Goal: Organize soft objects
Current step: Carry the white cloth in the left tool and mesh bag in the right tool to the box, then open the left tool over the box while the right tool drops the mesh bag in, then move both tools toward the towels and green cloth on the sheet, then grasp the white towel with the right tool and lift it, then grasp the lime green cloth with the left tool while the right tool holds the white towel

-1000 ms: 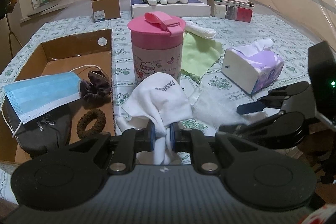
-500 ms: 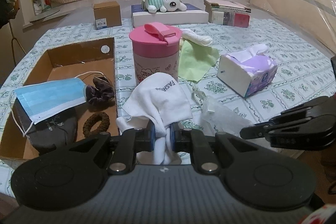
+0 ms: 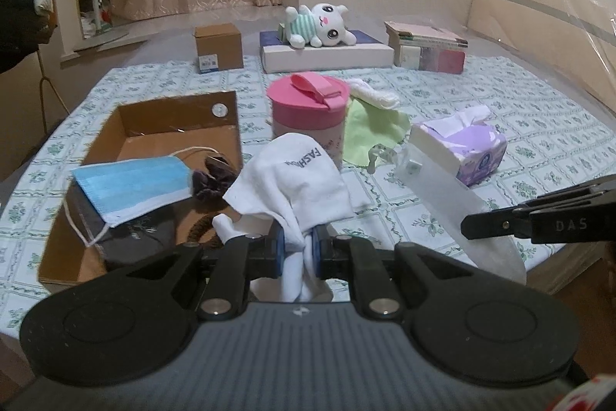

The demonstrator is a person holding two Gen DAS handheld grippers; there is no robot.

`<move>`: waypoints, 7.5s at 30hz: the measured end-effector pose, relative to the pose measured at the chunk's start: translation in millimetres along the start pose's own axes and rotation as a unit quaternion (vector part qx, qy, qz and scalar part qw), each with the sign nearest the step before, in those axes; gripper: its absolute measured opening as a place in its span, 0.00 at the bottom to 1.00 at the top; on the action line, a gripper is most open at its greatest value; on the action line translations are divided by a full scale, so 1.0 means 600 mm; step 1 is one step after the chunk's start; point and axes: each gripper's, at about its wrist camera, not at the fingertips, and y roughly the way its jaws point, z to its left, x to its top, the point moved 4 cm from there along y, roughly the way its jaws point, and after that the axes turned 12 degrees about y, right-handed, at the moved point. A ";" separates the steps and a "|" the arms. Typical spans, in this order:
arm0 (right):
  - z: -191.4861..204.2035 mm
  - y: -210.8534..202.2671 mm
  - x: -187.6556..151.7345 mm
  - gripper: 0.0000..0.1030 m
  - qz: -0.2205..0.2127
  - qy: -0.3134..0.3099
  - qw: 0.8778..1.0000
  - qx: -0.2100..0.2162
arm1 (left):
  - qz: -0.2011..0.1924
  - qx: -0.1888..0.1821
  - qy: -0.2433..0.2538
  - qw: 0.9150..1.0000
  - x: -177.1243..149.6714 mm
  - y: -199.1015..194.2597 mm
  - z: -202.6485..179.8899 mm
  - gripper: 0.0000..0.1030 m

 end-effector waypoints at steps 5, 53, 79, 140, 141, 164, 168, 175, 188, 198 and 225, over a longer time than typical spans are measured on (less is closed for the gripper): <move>0.037 0.001 0.002 0.02 0.002 -0.012 1.000 0.025 | -0.007 0.012 -0.010 1.000 0.000 -0.023 0.033 0.12; 0.193 0.323 0.058 0.02 0.081 0.045 0.992 0.083 | 0.064 -0.033 -0.079 0.994 -0.050 0.120 0.321 0.25; 0.136 0.165 0.029 0.62 -0.001 0.027 0.999 0.037 | 0.030 0.018 -0.122 0.992 -0.054 0.000 0.216 0.48; -0.101 0.006 0.205 0.62 -0.098 -0.010 0.990 -0.100 | -0.006 -0.072 0.026 0.997 0.143 0.084 0.157 0.70; -0.102 0.011 0.220 0.62 -0.095 -0.018 0.990 -0.101 | -0.007 -0.075 0.028 0.997 0.152 0.090 0.162 0.70; -0.134 0.296 0.399 0.62 0.070 -0.123 0.983 -0.119 | 0.053 -0.152 0.116 0.980 0.316 0.337 0.187 0.70; -0.148 0.335 0.396 0.61 0.092 -0.122 0.980 -0.125 | 0.069 -0.167 0.127 0.975 0.324 0.375 0.178 0.70; -0.175 0.346 0.404 0.27 0.102 -0.104 0.981 -0.129 | 0.089 -0.188 0.143 0.968 0.332 0.418 0.162 0.70; -0.202 0.239 0.458 0.08 0.034 -0.086 0.985 -0.144 | 0.115 -0.232 0.212 0.942 0.370 0.459 0.066 0.70; -0.243 0.192 0.461 0.08 0.013 -0.067 0.987 -0.149 | 0.159 -0.282 0.375 0.868 0.342 0.497 -0.081 0.70; -0.335 0.126 0.433 0.08 -0.008 -0.010 0.988 -0.151 | 0.177 -0.257 0.436 0.844 0.357 0.527 -0.152 0.06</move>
